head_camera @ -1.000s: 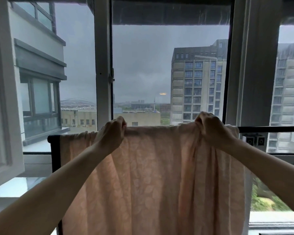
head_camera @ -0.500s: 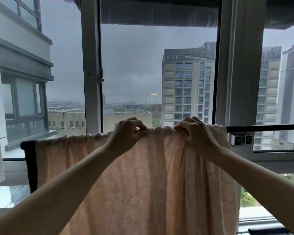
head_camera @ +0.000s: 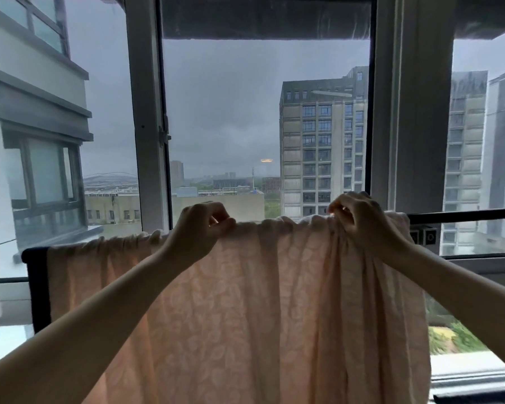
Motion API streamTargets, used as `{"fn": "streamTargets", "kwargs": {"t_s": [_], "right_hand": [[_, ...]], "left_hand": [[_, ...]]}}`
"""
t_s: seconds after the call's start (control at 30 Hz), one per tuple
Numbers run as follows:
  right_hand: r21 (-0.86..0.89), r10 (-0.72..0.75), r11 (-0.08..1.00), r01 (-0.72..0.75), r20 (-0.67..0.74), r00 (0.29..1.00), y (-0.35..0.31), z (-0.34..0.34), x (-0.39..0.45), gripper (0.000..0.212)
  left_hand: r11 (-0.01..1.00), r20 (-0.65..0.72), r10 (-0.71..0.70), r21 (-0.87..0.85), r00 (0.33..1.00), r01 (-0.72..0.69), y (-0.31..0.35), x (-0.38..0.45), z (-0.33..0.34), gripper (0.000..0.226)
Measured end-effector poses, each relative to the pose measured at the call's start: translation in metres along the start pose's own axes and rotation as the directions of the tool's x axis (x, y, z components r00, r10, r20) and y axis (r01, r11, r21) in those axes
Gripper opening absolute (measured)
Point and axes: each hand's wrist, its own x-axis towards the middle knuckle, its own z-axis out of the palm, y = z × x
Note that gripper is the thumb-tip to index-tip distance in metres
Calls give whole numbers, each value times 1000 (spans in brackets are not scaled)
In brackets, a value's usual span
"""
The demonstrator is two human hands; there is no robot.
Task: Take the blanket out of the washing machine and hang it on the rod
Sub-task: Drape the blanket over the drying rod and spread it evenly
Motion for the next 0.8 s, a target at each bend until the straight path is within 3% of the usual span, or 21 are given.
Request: {"fn": "streamTargets", "kwargs": {"t_s": [0.17, 0.27, 0.47, 0.53, 0.63, 0.8], "right_hand": [[59, -133, 990, 129, 68, 989, -13, 7, -5, 25], [114, -143, 984, 135, 67, 987, 3, 2, 3, 6], [113, -121, 988, 107, 117, 986, 62, -23, 6, 8], [158, -172, 976, 149, 147, 974, 62, -30, 6, 9], [208, -221, 961, 184, 173, 960, 58, -35, 2, 12], [107, -184, 981, 164, 217, 959, 62, -40, -12, 27]], "left_hand": [[995, -19, -55, 77, 998, 56, 10, 6, 9, 6], [984, -55, -108, 136, 993, 114, 14, 2, 13, 6], [947, -122, -232, 198, 965, 253, 33, -3, 19, 8], [954, -140, -218, 177, 966, 241, 48, 2, 29, 5], [974, -28, -191, 118, 981, 193, 73, 9, 46, 8], [989, 68, -78, 128, 995, 69, 110, 17, 79, 19]]}}
